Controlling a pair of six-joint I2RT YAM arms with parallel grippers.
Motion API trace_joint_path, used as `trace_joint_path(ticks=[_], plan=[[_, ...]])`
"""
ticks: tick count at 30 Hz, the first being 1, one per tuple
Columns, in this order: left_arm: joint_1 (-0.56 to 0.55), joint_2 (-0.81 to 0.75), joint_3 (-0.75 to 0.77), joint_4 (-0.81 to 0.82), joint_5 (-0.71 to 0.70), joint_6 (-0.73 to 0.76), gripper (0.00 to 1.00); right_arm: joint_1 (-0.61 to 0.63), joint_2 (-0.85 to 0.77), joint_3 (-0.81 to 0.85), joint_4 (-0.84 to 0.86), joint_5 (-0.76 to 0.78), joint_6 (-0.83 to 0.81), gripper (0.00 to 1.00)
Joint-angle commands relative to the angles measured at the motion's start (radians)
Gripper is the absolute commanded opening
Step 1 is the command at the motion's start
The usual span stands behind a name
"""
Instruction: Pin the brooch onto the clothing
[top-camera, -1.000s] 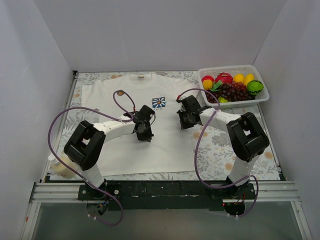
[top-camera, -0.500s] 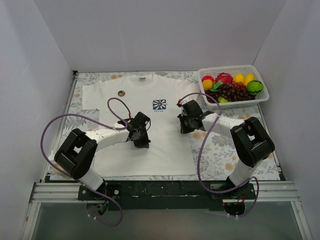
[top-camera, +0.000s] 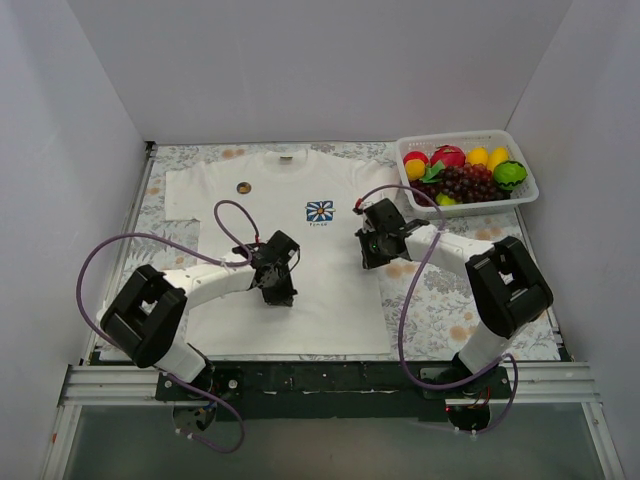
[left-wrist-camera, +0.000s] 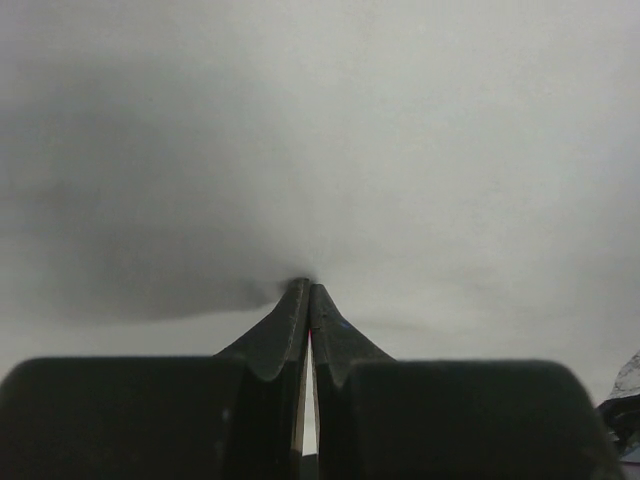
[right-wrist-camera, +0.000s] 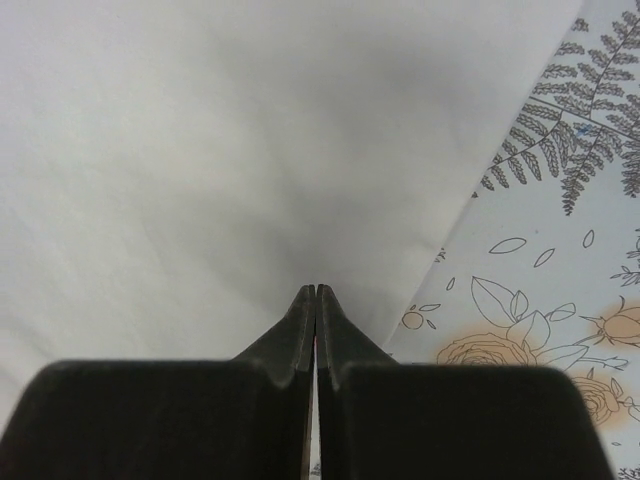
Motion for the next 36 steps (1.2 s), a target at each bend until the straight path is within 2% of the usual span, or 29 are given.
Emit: trace_joint_path(ticks=[1,5,8,9,12,13,15,16,18,20,21,22,23,26,29,36], plan=[[-0.006,-0.029,0.063,-0.146,-0.099,0.034,0.0,0.008,-0.081,0.08,-0.013,-0.025,-0.002,0.01],[-0.005,-0.059,0.152,-0.144,-0.149,0.071,0.0,0.008,-0.163,0.083,0.016,-0.024,-0.002,0.01],[-0.006,-0.076,0.221,-0.14,-0.198,0.109,0.1,0.006,-0.235,0.08,0.034,0.011,0.006,0.01],[-0.006,-0.082,0.237,-0.135,-0.206,0.123,0.21,0.006,-0.258,0.075,0.042,0.01,0.006,0.01],[-0.005,-0.107,0.309,-0.115,-0.249,0.179,0.41,0.005,-0.358,0.057,0.091,0.065,0.013,0.01],[-0.005,-0.114,0.324,-0.109,-0.269,0.192,0.55,0.005,-0.414,0.048,0.105,0.071,0.012,0.01],[-0.005,-0.139,0.369,-0.092,-0.297,0.227,0.73,0.005,-0.472,0.031,0.129,0.099,0.006,0.02],[-0.005,-0.151,0.379,-0.083,-0.315,0.241,0.87,0.005,-0.525,0.028,0.149,0.107,0.003,0.03],[-0.005,-0.176,0.401,-0.058,-0.343,0.294,0.98,0.006,-0.576,0.026,0.165,0.12,-0.025,0.07],[-0.005,-0.229,0.402,-0.013,-0.378,0.331,0.98,0.005,-0.65,0.021,0.189,0.139,-0.036,0.36],[-0.005,-0.251,0.402,0.003,-0.386,0.353,0.98,0.005,-0.674,0.012,0.198,0.16,-0.046,0.41],[-0.005,-0.291,0.398,0.023,-0.389,0.392,0.98,0.005,-0.72,0.002,0.214,0.168,-0.053,0.53],[-0.005,-0.312,0.395,0.059,-0.392,0.413,0.98,0.005,-0.745,-0.008,0.246,0.176,-0.059,0.69],[-0.005,-0.401,0.354,0.145,-0.398,0.488,0.98,0.005,-0.834,-0.063,0.329,0.202,-0.073,0.86],[-0.005,-0.499,0.285,0.237,-0.383,0.538,0.98,0.005,-0.89,-0.101,0.369,0.219,-0.086,0.92],[-0.005,-0.631,0.177,0.359,-0.347,0.568,0.98,0.005,-0.914,-0.11,0.383,0.237,-0.109,0.95]])
